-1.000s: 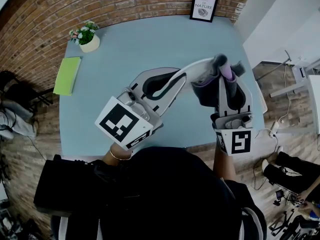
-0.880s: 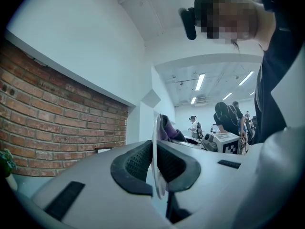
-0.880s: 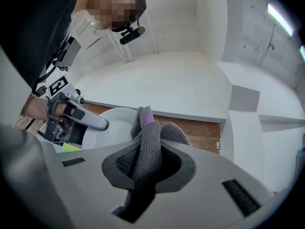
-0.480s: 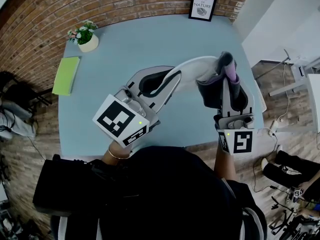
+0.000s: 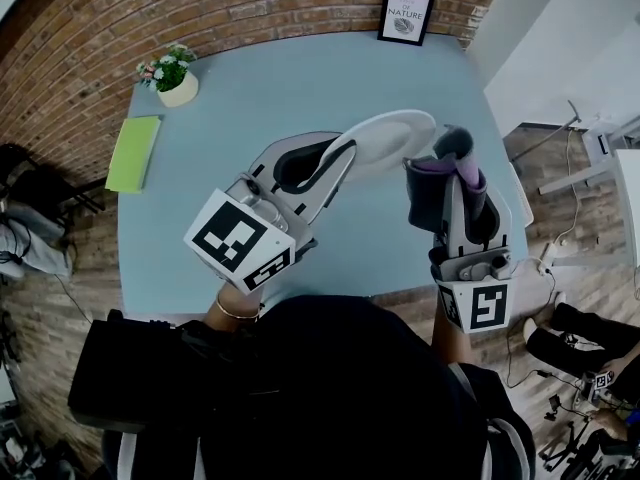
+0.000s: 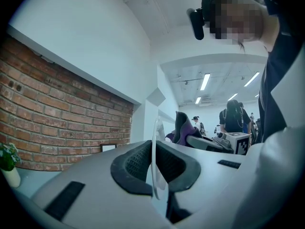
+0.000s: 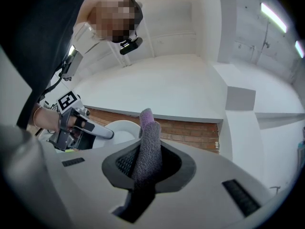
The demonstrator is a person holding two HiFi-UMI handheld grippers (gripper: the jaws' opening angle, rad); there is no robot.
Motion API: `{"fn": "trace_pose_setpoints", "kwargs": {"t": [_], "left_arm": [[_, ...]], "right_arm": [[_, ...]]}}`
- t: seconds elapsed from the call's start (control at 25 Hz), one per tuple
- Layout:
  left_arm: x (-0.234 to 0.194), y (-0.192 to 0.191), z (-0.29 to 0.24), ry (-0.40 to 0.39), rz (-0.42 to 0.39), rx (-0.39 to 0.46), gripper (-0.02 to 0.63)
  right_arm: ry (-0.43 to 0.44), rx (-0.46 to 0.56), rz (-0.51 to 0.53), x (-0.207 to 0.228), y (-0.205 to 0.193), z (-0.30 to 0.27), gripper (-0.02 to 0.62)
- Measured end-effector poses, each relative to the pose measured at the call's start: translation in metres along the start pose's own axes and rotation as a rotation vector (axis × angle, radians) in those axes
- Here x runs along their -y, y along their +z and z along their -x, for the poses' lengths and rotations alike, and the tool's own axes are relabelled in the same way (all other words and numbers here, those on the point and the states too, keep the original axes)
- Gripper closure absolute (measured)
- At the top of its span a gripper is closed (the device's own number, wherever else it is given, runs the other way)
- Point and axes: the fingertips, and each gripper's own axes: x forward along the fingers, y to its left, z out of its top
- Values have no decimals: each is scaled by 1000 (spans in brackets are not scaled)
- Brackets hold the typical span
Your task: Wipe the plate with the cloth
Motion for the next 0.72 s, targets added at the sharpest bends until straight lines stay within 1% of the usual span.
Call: {"fn": "trace_pose_setpoints", "kwargs": {"t": [0.16, 0.4, 0.72], "left_arm": [[-2, 0, -1, 9, 0, 0, 581], [-2, 1, 0, 14, -1, 0, 581], [-1, 1, 2, 20, -6, 6, 581]], "right_arm": [[37, 30, -2, -11, 8, -1, 555], [67, 102, -66, -23, 22, -5, 555], [183, 165, -65, -53, 36, -4, 555]]}}
